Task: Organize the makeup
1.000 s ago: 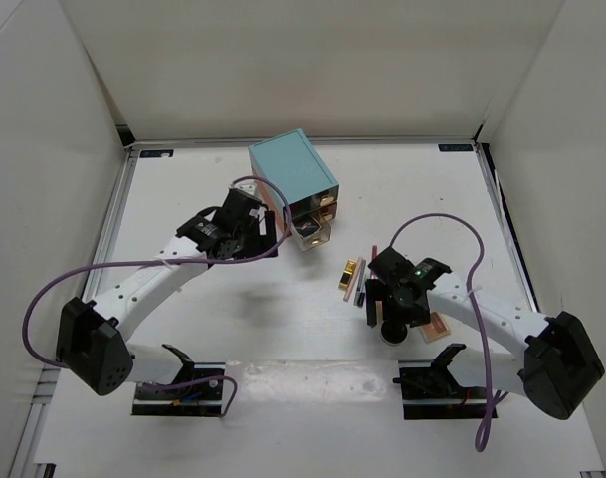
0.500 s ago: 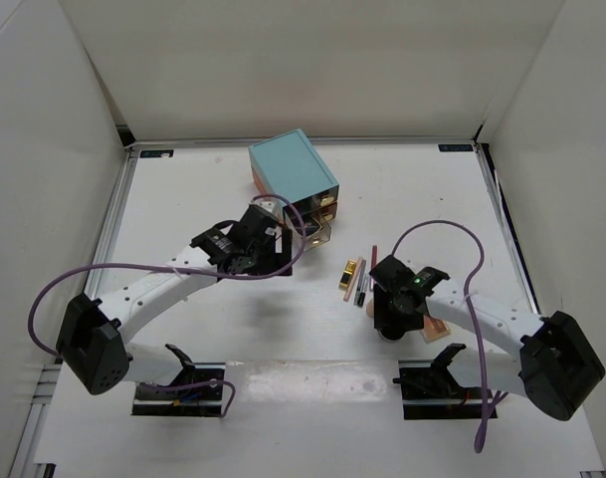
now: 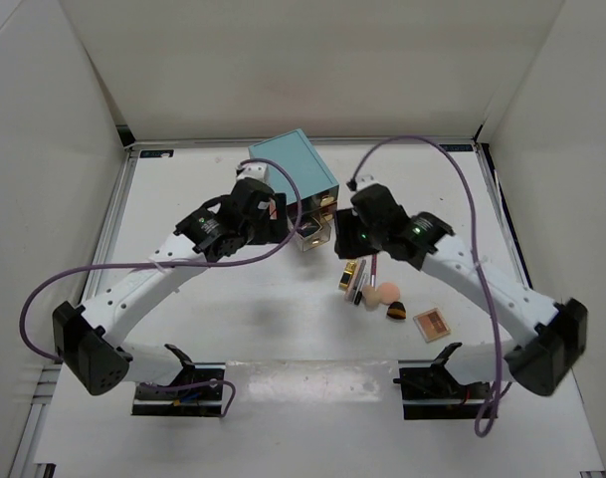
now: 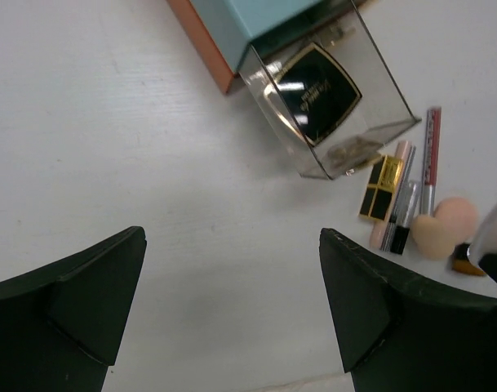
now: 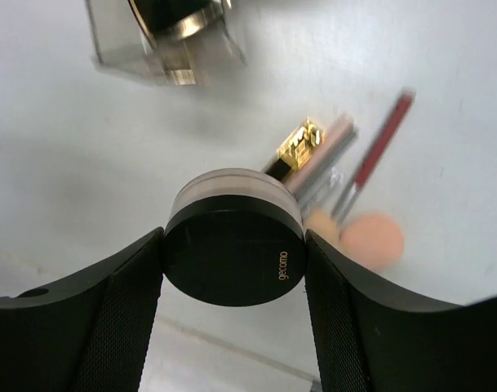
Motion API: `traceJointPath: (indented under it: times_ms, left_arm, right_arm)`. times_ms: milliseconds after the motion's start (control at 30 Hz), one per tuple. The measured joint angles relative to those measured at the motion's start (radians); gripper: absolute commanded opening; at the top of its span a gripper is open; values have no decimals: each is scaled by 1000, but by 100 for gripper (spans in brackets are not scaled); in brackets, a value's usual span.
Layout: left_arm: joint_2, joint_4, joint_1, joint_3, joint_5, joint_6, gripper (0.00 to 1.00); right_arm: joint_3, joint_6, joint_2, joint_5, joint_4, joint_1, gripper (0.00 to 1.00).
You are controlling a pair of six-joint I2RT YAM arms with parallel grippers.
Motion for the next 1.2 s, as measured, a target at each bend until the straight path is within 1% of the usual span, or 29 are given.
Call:
traceJointPath:
  times_ms: [133,200,333,433,567,600,667,733,767,833,900,933,1000,1067,1100,1200]
  left_arm:
    - [0,-24,56,47,-39,3,98]
    - [-1,-35,91,49,-53,3,98]
    - [-6,-52,142,46,-54,7,98]
    - [-18,-65,178,42,-48,15,98]
    - [-34,-66,218,37,-32,28,98]
    - [-36,-66,227,35,-29,31,98]
    - [-37,-66,242,34,-22,40,98]
    - [-37,-67,251,32,-17,45,98]
    - [-37,-68,254,31,-15,49,98]
    - [-37,-67,254,30,-10,55,98]
    - [-37,-65,254,28,-3,62,98]
    - [-37,-65,254,28,0,64,98]
    - [-37,-64,254,27,8,71,98]
    - [-37,-61,254,25,19,76,98]
    - [-37,-57,254,24,26,78,98]
    - [-37,-42,254,19,42,79,98]
  right_arm:
    - [180,-100,209,24,84,-6,35]
    - [251,-144,303,14,126,-8,35]
    - [389,-208,457,-19,153,-14,35]
    - [465,-240,537,-33,171,-14,35]
    - [520,-256,605,-31,177,-14,39]
    - [530,-257,620,-29,176,-14,42]
    - [532,-257,637,-25,171,-14,44]
    - [532,-249,644,-22,154,-14,51]
    - [532,-246,644,-19,146,-14,52]
    - [532,-240,644,-14,132,-14,60]
    - [532,-233,644,-11,120,-14,70]
    - [532,-229,644,-11,114,-13,77]
    - [532,-225,644,-11,108,-13,83]
    - [532,-218,643,-11,101,-13,92]
    - [532,-216,641,-11,95,-13,99]
    - [531,-204,622,1,80,-13,99]
